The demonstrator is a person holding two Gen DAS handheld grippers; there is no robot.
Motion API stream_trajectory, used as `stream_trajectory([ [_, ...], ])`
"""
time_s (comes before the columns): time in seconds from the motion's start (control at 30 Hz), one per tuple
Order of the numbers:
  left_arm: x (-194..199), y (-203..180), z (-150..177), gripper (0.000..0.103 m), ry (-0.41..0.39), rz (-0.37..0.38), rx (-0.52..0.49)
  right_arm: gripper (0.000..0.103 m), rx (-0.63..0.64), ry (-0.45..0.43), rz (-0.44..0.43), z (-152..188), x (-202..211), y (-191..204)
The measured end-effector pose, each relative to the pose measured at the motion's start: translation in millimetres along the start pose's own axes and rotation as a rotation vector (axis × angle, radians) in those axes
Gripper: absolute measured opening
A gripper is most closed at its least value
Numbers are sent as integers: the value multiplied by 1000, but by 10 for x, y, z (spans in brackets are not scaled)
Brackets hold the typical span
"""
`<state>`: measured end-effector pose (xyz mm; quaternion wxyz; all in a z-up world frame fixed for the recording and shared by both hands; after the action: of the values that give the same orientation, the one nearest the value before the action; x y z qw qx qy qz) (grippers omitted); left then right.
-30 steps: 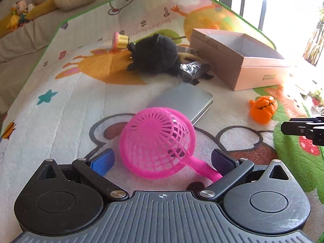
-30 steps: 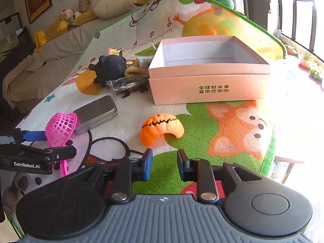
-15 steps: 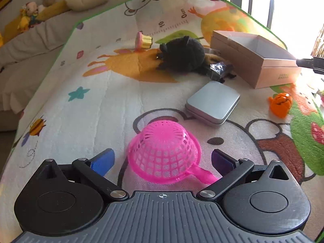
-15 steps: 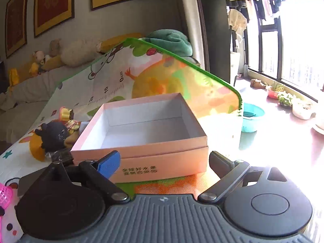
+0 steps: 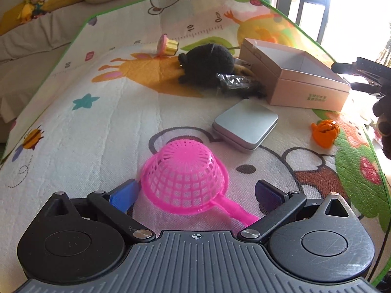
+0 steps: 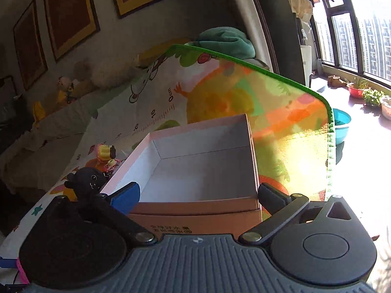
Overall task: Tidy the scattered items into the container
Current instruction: 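Grasp the pink net with the left gripper while the right gripper approaches the orange pumpkin, then grasp the orange pumpkin toy with the right gripper and lift it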
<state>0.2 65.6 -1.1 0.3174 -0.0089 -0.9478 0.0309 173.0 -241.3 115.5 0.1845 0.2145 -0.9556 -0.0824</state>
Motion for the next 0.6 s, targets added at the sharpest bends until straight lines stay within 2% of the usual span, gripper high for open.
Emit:
stream_trajectory([
  [0.17, -226, -103, -95, 103, -6, 13, -68, 103, 124, 3, -88, 147, 381, 280],
  [0.33, -311, -395, -105, 103, -14, 169, -174, 103, 146, 50, -163, 242, 541, 407],
  [0.47, -186, -696, 22, 103, -7, 297, -282, 103, 229, 109, -194, 414, 539, 532],
  [0.53, -69, -778, 72, 103, -11, 323, -303, 103, 257, 137, -194, 496, 511, 578],
  [0.6, 31, -813, 114, 103, -16, 299, -319, 103, 275, 155, -195, 566, 502, 617],
])
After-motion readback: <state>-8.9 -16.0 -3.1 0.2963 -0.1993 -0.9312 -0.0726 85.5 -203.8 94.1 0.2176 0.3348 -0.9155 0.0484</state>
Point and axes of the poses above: each gripper's, at about its wrist camera, not at the fingertips, and x roughly against the way its jaws point, y to its left, z to its underside, the point moved 2 cm from there along -x, roughly the way its jaws point, and after that the axes turned 8 degrees about -y, right-handed, at the moved point
